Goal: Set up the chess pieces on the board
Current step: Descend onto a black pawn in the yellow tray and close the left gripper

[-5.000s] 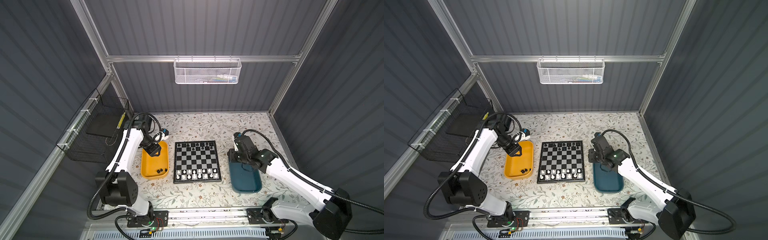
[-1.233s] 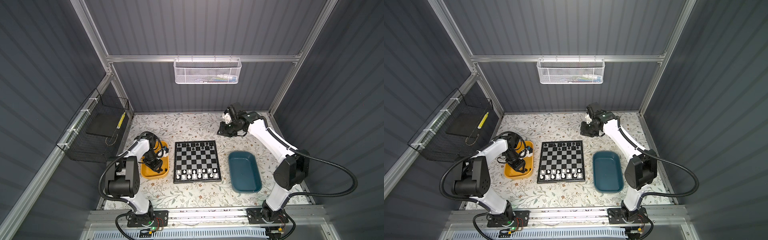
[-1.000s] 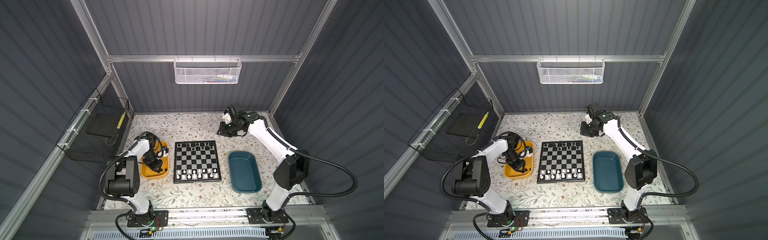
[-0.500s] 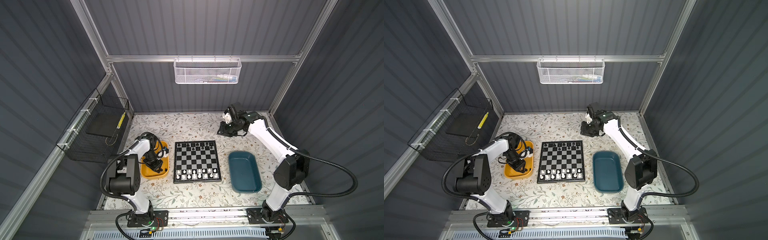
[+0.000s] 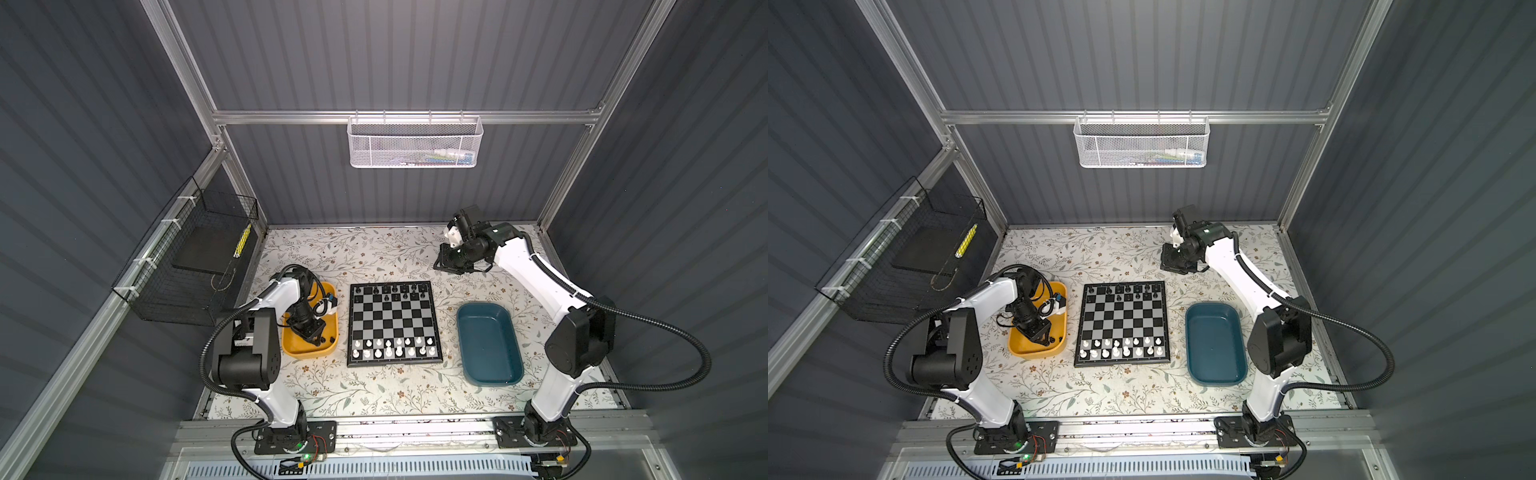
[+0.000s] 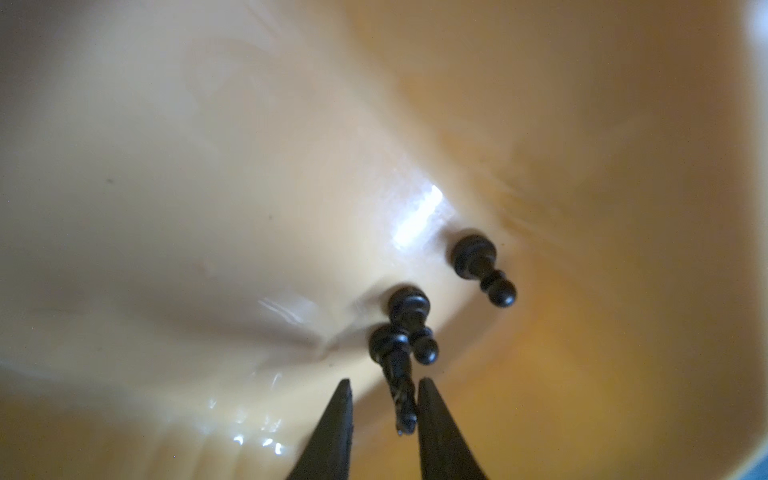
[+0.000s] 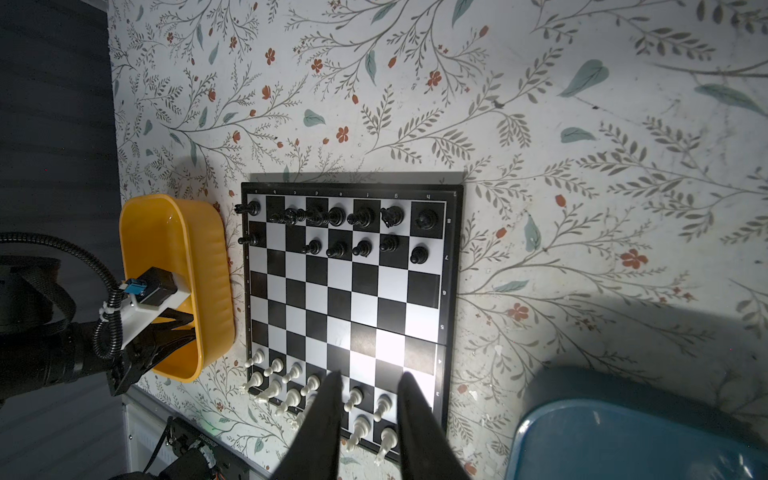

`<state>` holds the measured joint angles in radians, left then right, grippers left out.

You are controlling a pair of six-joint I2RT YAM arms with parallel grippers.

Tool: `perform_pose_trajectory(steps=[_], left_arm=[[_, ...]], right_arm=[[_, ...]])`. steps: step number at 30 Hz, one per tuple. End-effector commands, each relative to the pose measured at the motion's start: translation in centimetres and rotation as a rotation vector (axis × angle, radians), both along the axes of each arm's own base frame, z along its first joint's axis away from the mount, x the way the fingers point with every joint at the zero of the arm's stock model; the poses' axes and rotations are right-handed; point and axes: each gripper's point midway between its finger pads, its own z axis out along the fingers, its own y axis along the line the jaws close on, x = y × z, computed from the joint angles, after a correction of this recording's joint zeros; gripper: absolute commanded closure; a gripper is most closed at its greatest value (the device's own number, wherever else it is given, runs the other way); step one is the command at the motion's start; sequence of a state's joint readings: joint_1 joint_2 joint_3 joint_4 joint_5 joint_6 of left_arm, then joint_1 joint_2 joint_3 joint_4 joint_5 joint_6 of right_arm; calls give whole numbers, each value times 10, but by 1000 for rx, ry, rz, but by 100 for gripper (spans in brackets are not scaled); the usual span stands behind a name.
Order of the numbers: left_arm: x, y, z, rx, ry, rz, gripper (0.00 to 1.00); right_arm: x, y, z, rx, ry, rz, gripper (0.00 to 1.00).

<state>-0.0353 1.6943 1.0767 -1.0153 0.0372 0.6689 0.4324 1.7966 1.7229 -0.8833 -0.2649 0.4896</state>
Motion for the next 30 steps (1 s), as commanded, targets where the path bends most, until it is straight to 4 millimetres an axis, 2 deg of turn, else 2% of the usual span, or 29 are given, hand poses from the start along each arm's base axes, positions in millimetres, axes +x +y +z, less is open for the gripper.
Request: perform_pose_trajectory(steps=[1, 20, 30], left_arm=[[-3, 0, -1, -10, 30, 13, 73], [-3, 0, 3, -8, 16, 25, 92], [2, 3, 9, 12, -10, 26, 94]], right_arm=[[6, 1, 7, 13, -21, 10, 73], [9, 2, 8, 20, -28, 15, 73], [11, 2, 7, 21, -27, 18, 73]])
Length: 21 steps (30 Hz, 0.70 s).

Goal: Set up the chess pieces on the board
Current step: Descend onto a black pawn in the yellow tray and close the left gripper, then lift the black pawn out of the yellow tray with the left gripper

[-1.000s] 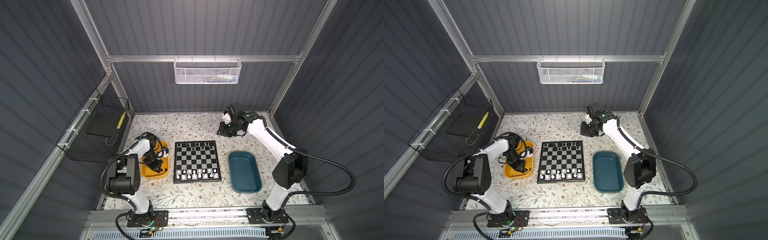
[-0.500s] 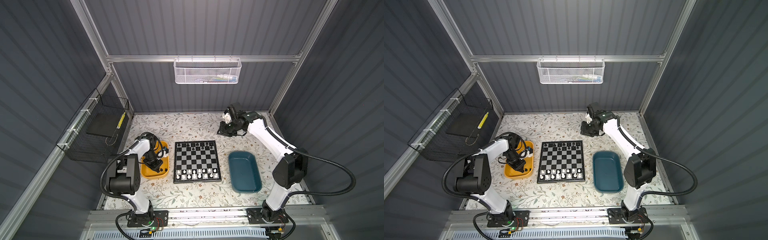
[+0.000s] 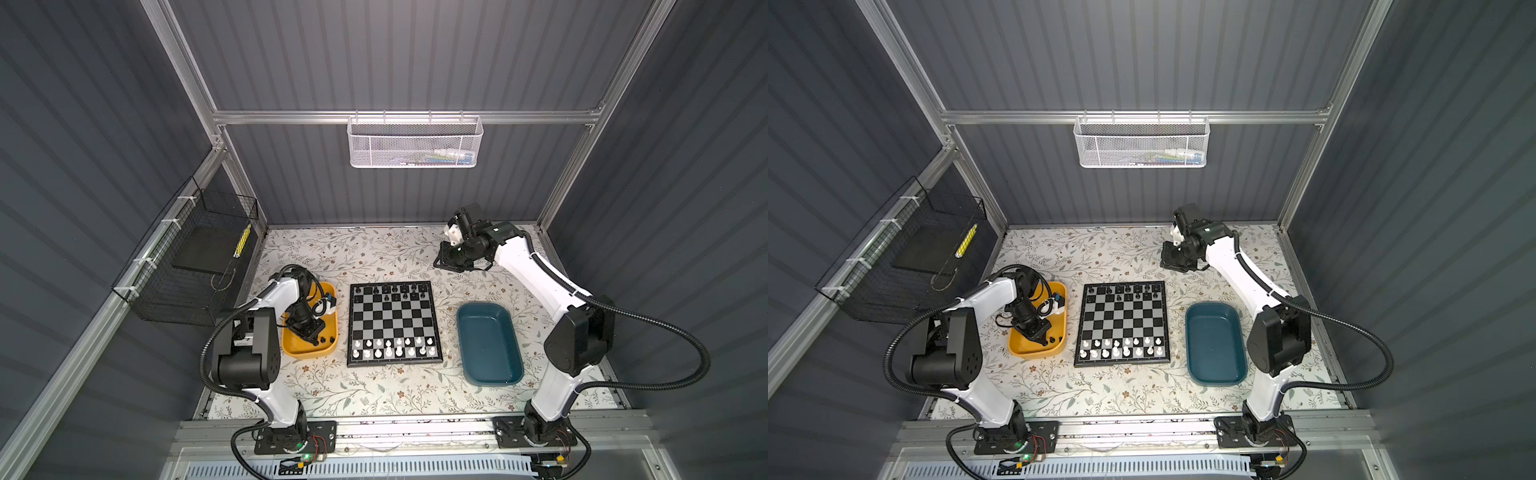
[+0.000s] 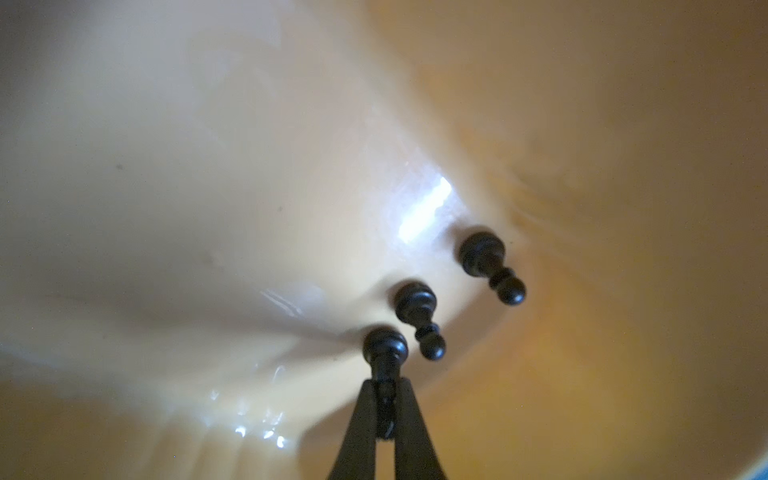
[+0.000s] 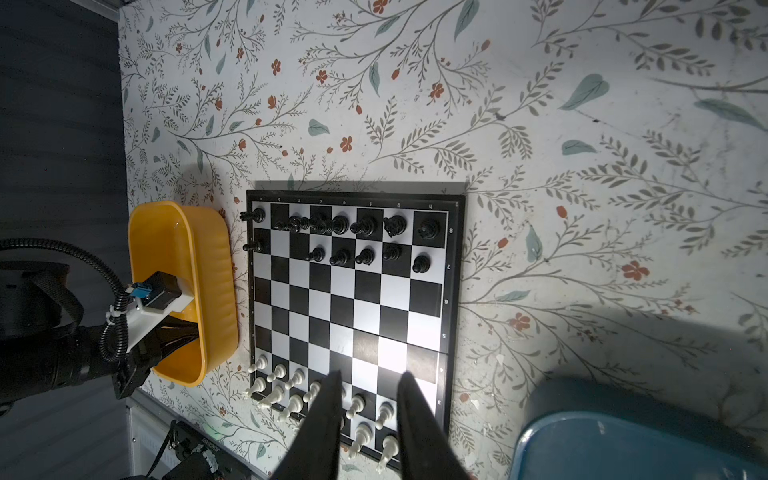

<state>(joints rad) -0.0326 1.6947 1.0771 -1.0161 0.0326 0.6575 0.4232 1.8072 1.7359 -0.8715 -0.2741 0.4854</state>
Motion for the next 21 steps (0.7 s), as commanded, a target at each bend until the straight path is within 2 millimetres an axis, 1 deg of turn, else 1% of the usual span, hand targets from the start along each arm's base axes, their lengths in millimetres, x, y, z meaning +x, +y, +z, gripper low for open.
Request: perform_pose_trajectory(steps=[1, 12, 21], left_arm=[[2, 2, 10, 8, -15, 11, 94], [8, 6, 18, 29, -46, 0, 94], [8, 8, 24, 36, -51, -2, 94]], right_arm=[[4, 3, 6, 10, -17, 21, 73], [7, 5, 4, 18, -17, 22, 73], [9, 5, 3, 21, -18, 27, 73]])
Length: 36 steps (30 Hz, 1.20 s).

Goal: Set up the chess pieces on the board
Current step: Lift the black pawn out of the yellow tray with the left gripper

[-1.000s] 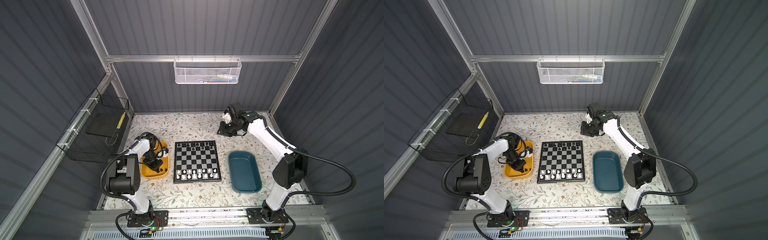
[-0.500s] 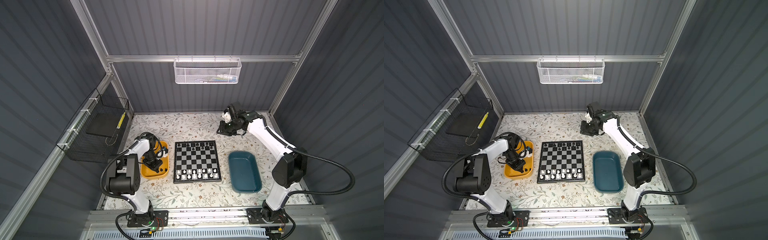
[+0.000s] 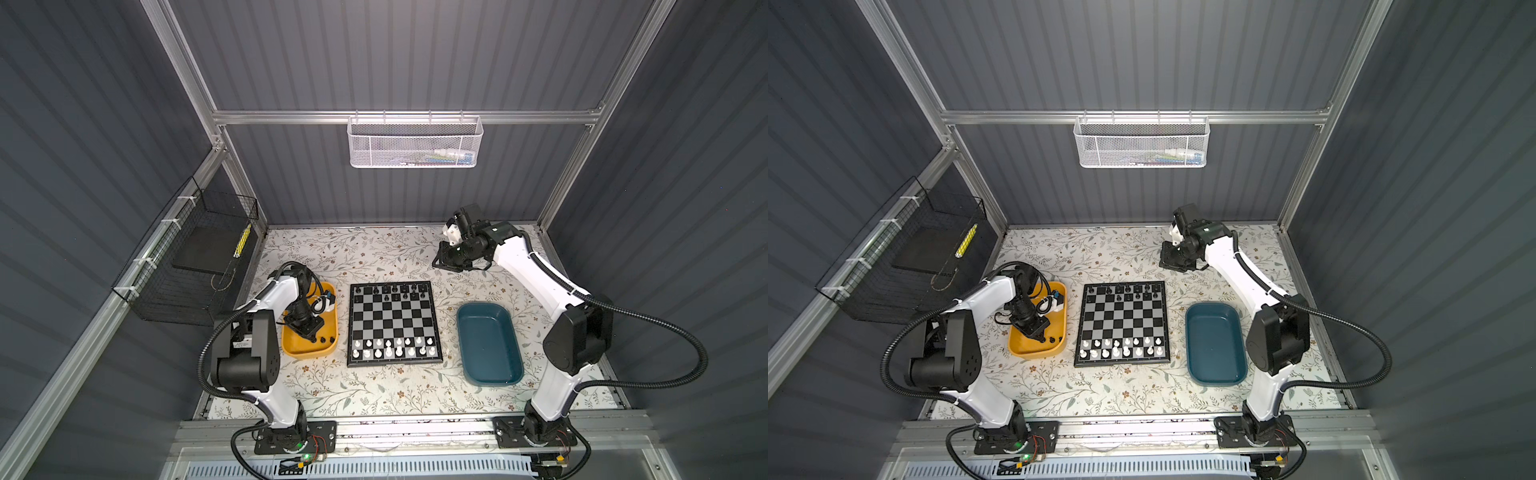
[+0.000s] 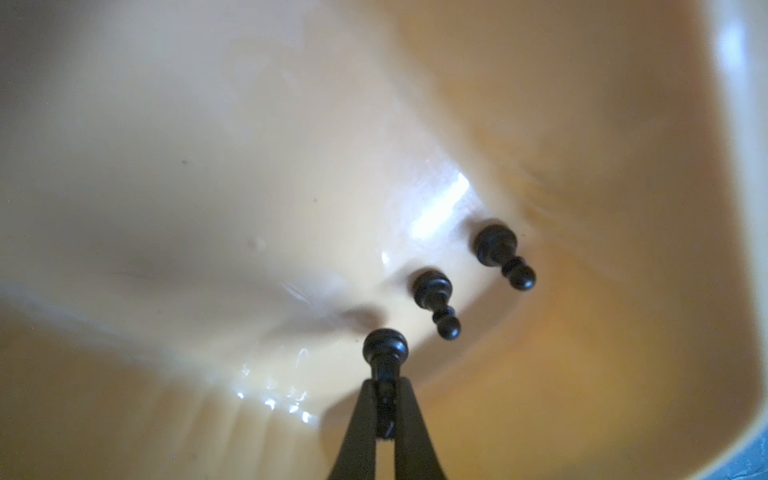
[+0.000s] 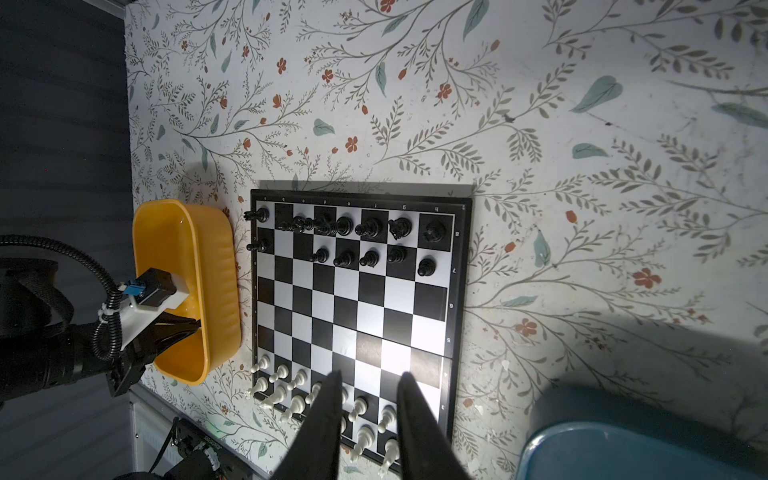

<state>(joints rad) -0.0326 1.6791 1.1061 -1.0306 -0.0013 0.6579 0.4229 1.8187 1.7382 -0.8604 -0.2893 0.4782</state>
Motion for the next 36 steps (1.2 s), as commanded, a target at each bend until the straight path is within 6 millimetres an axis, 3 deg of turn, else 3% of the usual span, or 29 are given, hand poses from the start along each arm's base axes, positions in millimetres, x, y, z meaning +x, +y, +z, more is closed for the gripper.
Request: perform_pose_trajectory(steps=[1, 14, 27, 36], left_arm=[[0, 2, 14, 5, -19, 1, 94], [1, 10, 27, 45, -20, -48, 94], [15, 12, 49, 52, -11, -87, 94], [30, 13, 76, 58, -30, -115, 94]], right_arm=[[7, 2, 5, 12, -20, 15, 73], [8, 2, 7, 10, -30, 28, 73], [10, 3, 8, 18, -48, 47, 74], [13, 2, 8, 19, -58, 57, 73]])
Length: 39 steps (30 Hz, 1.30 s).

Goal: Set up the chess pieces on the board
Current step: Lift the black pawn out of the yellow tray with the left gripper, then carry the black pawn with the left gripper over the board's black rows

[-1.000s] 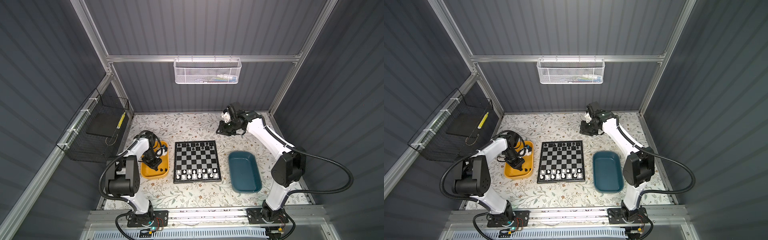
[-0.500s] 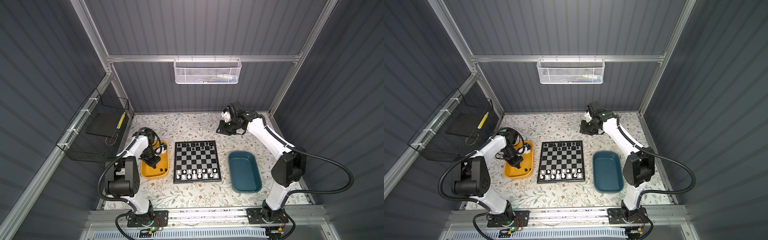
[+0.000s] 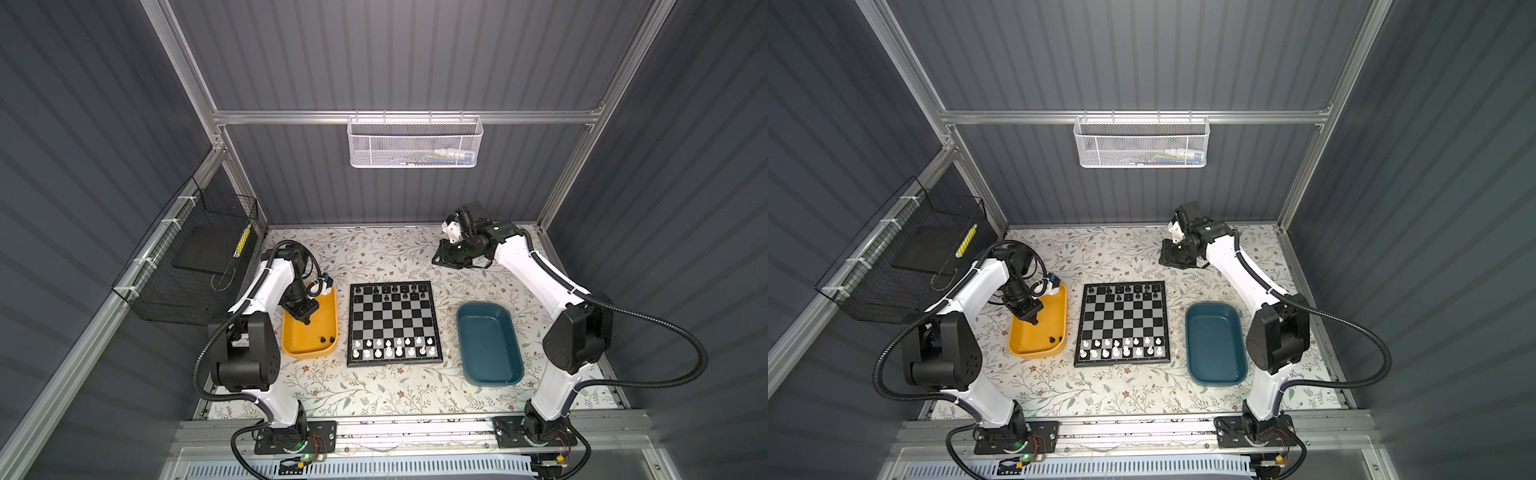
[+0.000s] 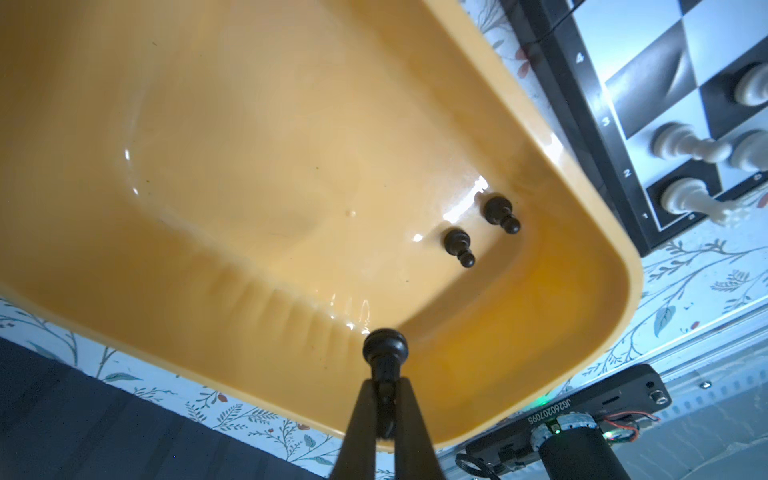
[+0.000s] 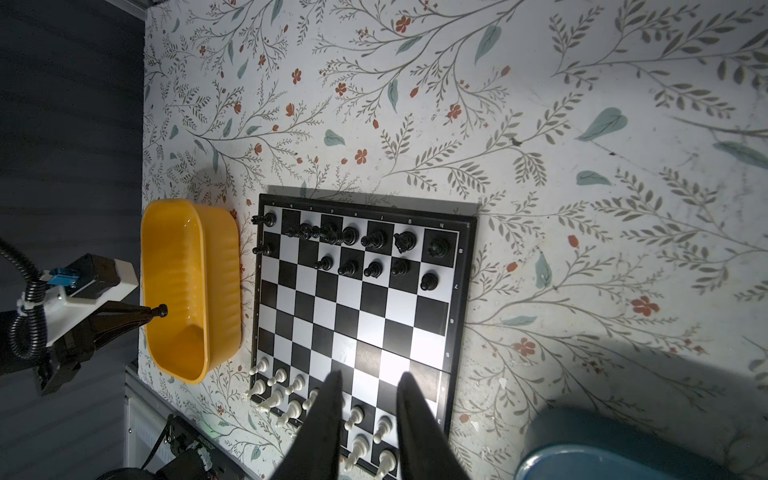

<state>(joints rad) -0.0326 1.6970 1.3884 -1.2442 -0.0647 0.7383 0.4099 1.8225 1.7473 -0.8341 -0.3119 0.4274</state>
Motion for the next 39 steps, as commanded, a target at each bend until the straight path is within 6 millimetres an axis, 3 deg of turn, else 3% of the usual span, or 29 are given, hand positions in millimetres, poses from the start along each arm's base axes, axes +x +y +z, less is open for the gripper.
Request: perform_pose_trajectory(steps=[1, 11, 21, 26, 34, 39], left_arm=[[2, 3, 16, 5, 24, -32, 94], [31, -3, 43, -24, -2, -35, 94], [59, -14, 56, -54, -41, -42, 94], [71, -36, 53, -52, -56, -100, 94], [96, -84, 50, -64, -93, -184, 94], [111, -103, 48, -79, -106, -195, 94]], right_arm=[[6, 1, 2, 5, -13, 19, 73], [2, 6, 5, 38, -5, 42, 73], [-14, 12, -2, 77, 41, 93, 73], [-30, 25, -14, 149, 135, 149, 73], [-38, 17, -14, 121, 117, 153, 73], [-44, 8, -14, 96, 96, 146, 73]])
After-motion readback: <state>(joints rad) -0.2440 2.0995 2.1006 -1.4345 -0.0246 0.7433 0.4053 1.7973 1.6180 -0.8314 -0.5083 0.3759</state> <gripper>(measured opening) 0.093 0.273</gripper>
